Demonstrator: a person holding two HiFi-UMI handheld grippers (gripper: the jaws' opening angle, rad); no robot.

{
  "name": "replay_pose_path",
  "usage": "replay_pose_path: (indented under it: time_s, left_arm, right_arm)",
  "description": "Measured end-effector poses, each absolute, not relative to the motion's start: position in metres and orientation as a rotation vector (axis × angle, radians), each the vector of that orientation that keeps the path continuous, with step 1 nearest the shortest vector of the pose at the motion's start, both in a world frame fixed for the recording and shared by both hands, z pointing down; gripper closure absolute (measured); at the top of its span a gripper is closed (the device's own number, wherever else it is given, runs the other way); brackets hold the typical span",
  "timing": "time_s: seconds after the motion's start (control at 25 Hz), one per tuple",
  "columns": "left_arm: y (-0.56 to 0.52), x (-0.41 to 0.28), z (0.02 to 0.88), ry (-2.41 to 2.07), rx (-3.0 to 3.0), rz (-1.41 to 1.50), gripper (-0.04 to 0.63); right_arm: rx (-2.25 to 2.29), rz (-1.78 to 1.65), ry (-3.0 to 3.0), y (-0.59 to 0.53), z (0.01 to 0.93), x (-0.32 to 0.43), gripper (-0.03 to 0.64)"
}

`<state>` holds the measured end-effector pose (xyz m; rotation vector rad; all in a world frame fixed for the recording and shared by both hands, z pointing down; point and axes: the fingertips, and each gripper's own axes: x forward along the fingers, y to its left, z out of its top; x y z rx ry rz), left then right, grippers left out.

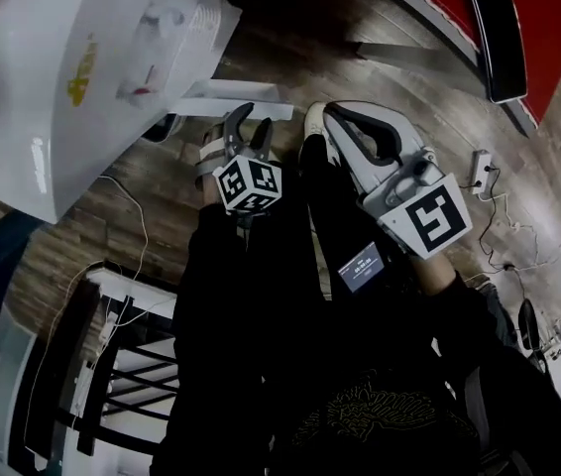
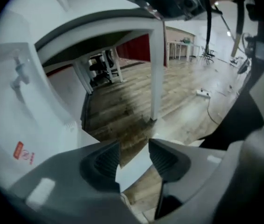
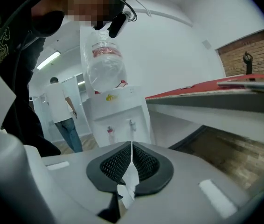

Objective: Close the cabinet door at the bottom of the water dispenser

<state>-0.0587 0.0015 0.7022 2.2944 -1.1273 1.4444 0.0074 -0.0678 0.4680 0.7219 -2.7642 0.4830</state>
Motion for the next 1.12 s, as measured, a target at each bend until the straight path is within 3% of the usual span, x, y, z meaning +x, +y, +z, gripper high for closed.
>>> replay_pose_path:
  time_s: [0.52,1.12]
  left_arm:
    - [0.035,-0.056,0.798,-0.891,2.223,1.785,0.387]
    - [-0.094,-0.09,0.796,-1.263,1.966,1.647,0.453]
  right_arm:
    - [0.727,0.6,-2.699,-0.027,0.526,0.038,0.589]
    - [0.78,0.651,-2.694,-0.053,0.536,0.045,0.615]
